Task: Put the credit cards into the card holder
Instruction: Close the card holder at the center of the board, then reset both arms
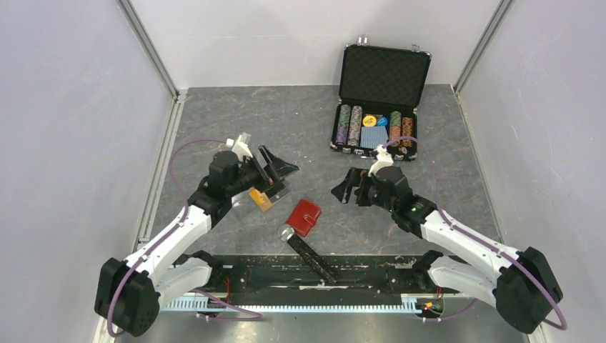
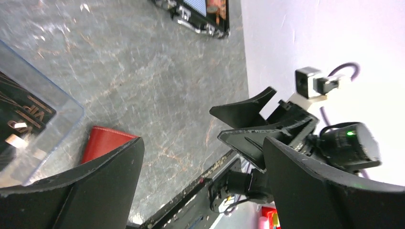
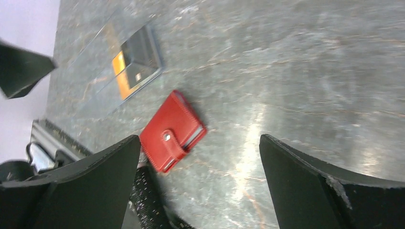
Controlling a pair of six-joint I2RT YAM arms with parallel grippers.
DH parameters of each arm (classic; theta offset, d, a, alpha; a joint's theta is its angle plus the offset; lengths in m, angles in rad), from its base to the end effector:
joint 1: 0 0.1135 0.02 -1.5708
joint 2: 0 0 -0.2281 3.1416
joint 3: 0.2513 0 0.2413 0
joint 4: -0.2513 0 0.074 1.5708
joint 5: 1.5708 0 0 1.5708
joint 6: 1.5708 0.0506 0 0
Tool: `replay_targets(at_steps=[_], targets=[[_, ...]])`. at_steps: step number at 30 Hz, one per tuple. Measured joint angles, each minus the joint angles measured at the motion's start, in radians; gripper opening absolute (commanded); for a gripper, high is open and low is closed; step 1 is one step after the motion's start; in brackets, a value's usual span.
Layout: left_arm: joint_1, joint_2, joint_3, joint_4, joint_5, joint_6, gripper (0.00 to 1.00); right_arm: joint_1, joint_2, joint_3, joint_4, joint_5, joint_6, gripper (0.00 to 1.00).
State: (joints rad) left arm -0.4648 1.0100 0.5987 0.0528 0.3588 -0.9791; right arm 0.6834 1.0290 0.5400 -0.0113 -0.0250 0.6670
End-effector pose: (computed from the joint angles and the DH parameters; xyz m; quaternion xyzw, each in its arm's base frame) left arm 0.2160 -0.1282 0.2256 -0.1073 0.8079 -0.4805 0.3238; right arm 0.1901 0.1564 0.1924 -0.0134 0.8600 0.3272 0.3914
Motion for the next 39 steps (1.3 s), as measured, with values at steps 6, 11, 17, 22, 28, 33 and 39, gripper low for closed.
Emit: replay_targets(at_steps=[6,11,17,22,28,33,39], targets=[[0.15,-0.051,0.002,-0.013,0.043,0.019,1.0,-0.143,-0.045,-0.045,-0.008,-0.042,-0.017,0.98],[0.213,-0.063,0.075,-0.151,-0.02,0.163,1.0,-0.223,-0.04,-0.031,-0.059,-0.019,-0.111,0.98],[0.217,-0.084,0.141,-0.161,-0.182,0.425,1.0,-0.268,-0.045,-0.053,-0.007,0.219,-0.32,0.98],[0.22,-0.05,0.092,-0.038,-0.391,0.575,1.0,-0.36,-0.037,-0.152,0.146,0.375,-0.476,0.98],[0.228,0.176,0.043,0.085,-0.613,0.715,1.0,-0.557,0.086,-0.32,0.437,0.378,-0.595,0.93],[0.23,0.345,0.011,0.246,-0.696,0.829,1.0,-0.591,0.199,-0.507,0.806,0.377,-0.683,0.98],[0.242,0.457,-0.079,0.592,-0.673,0.977,1.0,-0.596,0.302,-0.522,1.078,0.367,-0.758,0.98]])
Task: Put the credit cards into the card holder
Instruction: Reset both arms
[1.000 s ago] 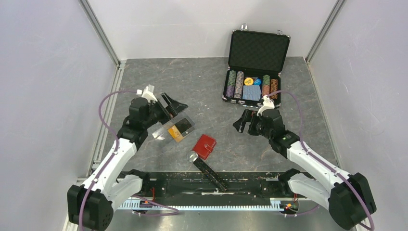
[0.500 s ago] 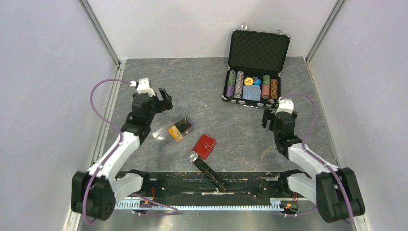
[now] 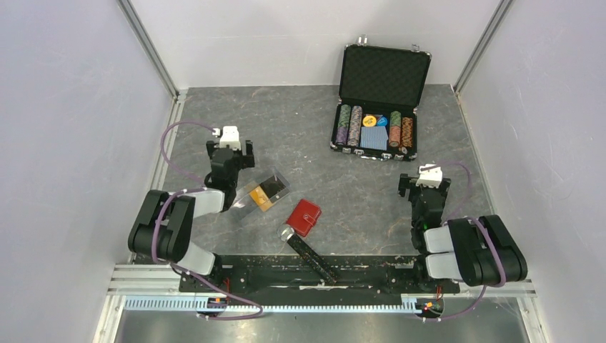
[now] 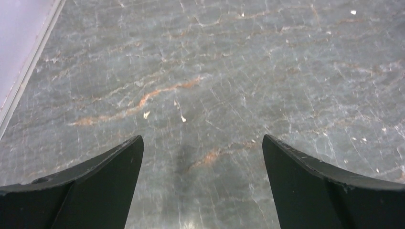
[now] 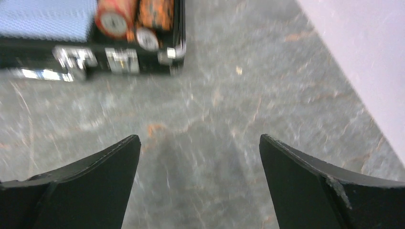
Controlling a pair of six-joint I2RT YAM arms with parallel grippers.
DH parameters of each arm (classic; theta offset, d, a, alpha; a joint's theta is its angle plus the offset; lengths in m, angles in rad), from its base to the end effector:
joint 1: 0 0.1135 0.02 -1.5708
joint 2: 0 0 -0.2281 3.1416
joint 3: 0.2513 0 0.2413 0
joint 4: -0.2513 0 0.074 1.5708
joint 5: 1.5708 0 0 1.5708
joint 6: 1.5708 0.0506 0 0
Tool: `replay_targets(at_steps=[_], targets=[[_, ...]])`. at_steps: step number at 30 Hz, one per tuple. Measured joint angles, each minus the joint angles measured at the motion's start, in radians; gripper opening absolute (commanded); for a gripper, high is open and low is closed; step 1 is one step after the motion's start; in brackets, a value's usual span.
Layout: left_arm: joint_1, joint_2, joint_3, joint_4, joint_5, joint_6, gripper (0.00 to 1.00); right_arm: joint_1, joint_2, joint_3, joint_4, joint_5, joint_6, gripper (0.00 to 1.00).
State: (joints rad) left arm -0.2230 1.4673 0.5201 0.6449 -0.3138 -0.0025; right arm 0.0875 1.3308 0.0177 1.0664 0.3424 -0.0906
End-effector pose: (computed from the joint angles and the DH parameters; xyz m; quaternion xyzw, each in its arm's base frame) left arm 0.2943 -0.0507 0.1493 -0.0045 0.8010 0.0592 0.5957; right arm 0.2021 0.0007 0.0946 0.0352 0.7834 -0.1353 0.6055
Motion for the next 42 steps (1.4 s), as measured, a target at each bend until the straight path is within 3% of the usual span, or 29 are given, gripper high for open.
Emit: replay_targets(at_steps=[3,8,14,16,19,25,42], targets=[[0.035,0.077,-0.048,0.194,0.037,0.012,1.0,-0.001,0.035,-0.009,0.179,-0.001,-0.013,0.98],[0.058,0.106,-0.156,0.363,0.076,0.016,1.0,-0.001,0.039,-0.009,0.296,-0.001,-0.018,0.98],[0.057,-0.202,-0.151,0.156,0.083,0.006,1.0,-0.001,0.039,-0.009,0.332,-0.001,-0.019,0.98],[0.057,-0.272,-0.153,0.155,0.062,0.006,1.0,-0.001,0.039,-0.009,0.333,-0.001,-0.019,0.98],[0.057,-0.231,-0.183,0.194,0.033,0.005,1.0,-0.001,0.039,-0.009,0.333,-0.001,-0.019,0.98],[0.081,0.011,-0.259,0.286,0.031,0.011,1.0,-0.001,0.039,-0.009,0.335,-0.001,-0.019,0.98],[0.097,0.018,-0.271,0.362,0.034,0.011,1.0,-0.001,0.039,-0.009,0.336,-0.001,-0.027,0.98]])
